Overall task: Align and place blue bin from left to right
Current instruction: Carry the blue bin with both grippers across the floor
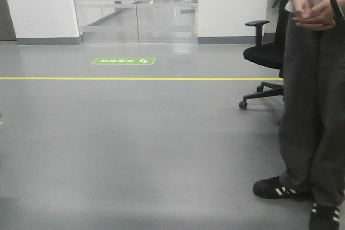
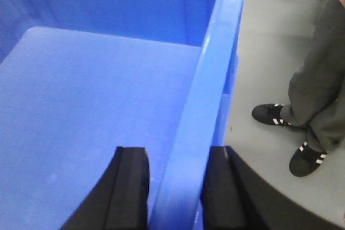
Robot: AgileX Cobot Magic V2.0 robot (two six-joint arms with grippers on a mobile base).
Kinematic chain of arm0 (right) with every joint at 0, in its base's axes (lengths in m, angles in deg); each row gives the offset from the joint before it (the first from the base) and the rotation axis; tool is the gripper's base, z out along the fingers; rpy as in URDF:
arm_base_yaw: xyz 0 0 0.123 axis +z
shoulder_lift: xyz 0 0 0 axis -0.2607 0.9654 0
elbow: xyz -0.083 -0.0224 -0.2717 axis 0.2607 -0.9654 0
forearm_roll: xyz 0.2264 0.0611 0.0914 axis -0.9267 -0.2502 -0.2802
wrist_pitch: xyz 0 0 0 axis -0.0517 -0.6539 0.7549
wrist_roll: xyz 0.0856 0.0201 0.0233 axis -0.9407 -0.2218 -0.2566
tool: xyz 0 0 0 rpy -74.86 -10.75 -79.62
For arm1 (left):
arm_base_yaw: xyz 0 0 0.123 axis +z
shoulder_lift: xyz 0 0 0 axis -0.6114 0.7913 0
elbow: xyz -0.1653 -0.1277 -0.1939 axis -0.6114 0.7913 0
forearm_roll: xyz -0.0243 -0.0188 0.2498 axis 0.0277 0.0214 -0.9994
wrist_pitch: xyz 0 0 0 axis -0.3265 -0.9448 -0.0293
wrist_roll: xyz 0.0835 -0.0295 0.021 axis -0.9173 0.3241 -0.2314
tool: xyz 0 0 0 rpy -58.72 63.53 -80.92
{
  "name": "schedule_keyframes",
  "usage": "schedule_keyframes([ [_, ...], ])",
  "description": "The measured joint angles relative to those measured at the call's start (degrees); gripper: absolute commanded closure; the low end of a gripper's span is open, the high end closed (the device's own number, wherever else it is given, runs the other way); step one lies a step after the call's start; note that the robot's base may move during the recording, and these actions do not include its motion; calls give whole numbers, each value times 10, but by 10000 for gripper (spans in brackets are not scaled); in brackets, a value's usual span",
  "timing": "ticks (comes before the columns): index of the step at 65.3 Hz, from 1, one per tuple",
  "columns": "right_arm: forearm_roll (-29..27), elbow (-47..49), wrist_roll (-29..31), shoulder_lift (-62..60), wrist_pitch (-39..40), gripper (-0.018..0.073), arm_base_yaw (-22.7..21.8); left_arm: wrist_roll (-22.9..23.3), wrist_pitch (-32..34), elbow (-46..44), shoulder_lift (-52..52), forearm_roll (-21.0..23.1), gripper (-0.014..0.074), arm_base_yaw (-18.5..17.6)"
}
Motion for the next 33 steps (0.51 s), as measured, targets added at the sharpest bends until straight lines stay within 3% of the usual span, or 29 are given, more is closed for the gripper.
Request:
schedule_keyframes([
  [15,1,0,0,0,8,627,0,-1,18,0,0,-3,708,0],
  [33,12,0,0,0,28,627,-3,-6,107,1,1,-6,708,0],
])
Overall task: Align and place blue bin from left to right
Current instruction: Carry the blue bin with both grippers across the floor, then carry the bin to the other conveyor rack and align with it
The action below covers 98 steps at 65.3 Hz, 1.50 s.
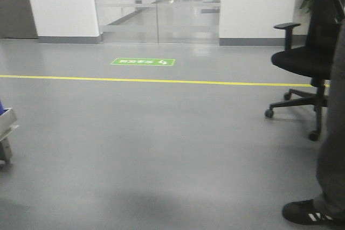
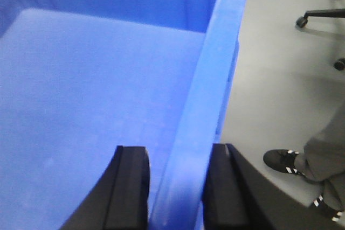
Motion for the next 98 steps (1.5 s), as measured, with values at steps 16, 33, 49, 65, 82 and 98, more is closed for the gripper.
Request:
schedule_keyframes([
  [16,10,0,0,0,12,627,-2,-6,74,0,0,-1,708,0],
  [33,14,0,-2,0,11,627,-4,-6,116,0,0,-1,708,0],
  [49,15,0,-3,0,11,627,-4,-6,132,0,0,-1,708,0],
  [65,15,0,-6,0,3,627,-4,-6,132,0,0,-1,708,0],
  [82,15,0,-7,0,1,627,-4,-6,133,0,0,-1,708,0],
  [98,15,0,-7,0,0,627,-4,-6,135,0,0,-1,708,0],
])
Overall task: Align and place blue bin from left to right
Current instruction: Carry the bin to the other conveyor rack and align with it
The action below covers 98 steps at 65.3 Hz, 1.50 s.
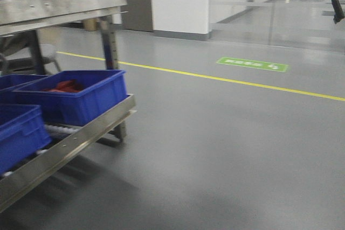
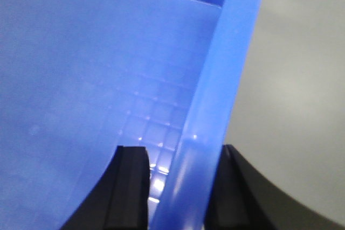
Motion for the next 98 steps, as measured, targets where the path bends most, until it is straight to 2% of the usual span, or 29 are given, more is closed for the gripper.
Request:
schedule_keyframes([
  [60,-1,0,-1,0,0,627,0,0,2,0,0,1,708,0],
  [82,-8,0,-1,1,-14,627,0,4,-38,0,0,-1,708,0],
  [98,-8,0,-1,1,-14,627,0,5,-40,0,0,-1,708,0],
])
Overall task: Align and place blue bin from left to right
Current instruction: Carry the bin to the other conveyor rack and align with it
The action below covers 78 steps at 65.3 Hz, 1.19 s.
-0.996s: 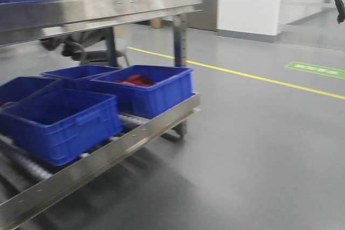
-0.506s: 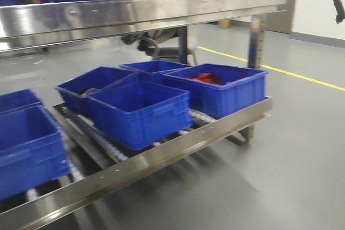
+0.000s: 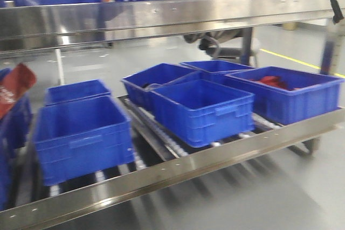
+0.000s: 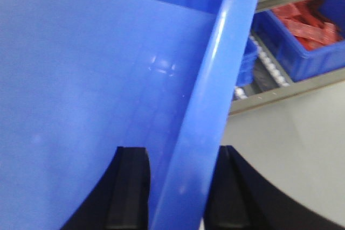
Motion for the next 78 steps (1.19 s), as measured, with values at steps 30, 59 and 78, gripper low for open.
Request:
schedule_keyframes([
  [30,-1,0,0,0,0,627,0,0,-5,0,0,0,708,0],
  [59,-2,0,0,0,0,627,0,0,-9,0,0,0,708,0],
  [78,-2,0,0,0,0,627,0,0,-9,0,0,0,708,0],
])
